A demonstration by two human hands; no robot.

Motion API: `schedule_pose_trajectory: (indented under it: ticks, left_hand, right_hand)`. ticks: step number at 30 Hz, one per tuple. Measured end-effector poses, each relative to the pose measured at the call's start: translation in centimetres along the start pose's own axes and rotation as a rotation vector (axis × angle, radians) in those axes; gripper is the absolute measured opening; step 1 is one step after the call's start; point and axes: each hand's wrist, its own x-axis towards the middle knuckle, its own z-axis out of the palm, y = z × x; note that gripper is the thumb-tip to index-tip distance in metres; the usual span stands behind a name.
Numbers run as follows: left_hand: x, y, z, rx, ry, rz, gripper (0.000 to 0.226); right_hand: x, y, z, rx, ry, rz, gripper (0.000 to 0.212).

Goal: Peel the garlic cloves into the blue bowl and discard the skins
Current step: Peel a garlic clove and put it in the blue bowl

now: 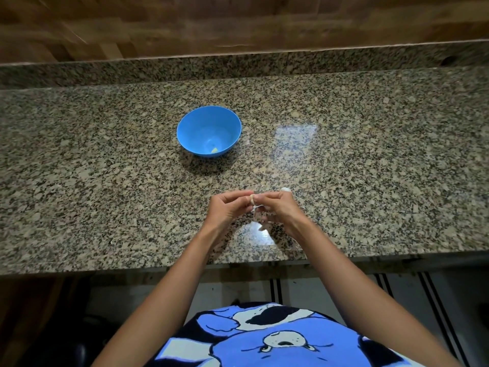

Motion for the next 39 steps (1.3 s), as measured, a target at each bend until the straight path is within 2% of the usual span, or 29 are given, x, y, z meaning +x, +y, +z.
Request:
schedule_pose_trajectory:
  ticks: [3,5,9,14,21,24,26,31,39]
  left_hand:
    - [-0.1,0.1,0.4,0.112,-0.015,0.062,0.026]
    - [-0.2,0.1,0.5,0.143,-0.007,0.086,0.023]
    - [0.0,0.3,0.2,0.03,-0.022,0.023,0.018]
    - [0.4,0.5,0.3,-0.027,-0.038,-0.024,0.024]
    - [0.8,-0.4,-0.1,-0.113,0.021,-0.052,0.023]
    - [0.9,-0.8,-0.4,0.009,0.065,-0.005,0.021]
    - [1.0,-0.9,-0.5,0.156,0.062,0.076,0.021]
    - [1.1,-1.1,-0.6,0.452,0.068,0.258,0.023]
    - [0.9,-1.2,-0.6,0.551,0.038,0.32,0.02]
  right_hand:
    - [0.2,0.1,0.2,0.007,0.071,-0.045,0.01]
    - [0.2,0.1,0.3,-0.01,0.075,-0.073,0.007]
    - [0.3,-0.2,0.0,-0.03,0.056,-0.091,0.005]
    - [0.5,0.0,0.2,-0.052,0.124,-0.173,0.007]
    - [0.9,0.8,0.3,0.065,0.139,-0.065,0.014]
    - [1.0,1.2,0.5,-0.002,0.193,-0.093,0.023]
    - [1.1,1.2,0.5,-0.074,0.194,-0.098,0.019]
    - [0.8,0.8,0.6,-0.053,0.075,-0.03,0.011]
    - [0.7,0.6,-0.2,-0.007,0.007,-0.005,0.009]
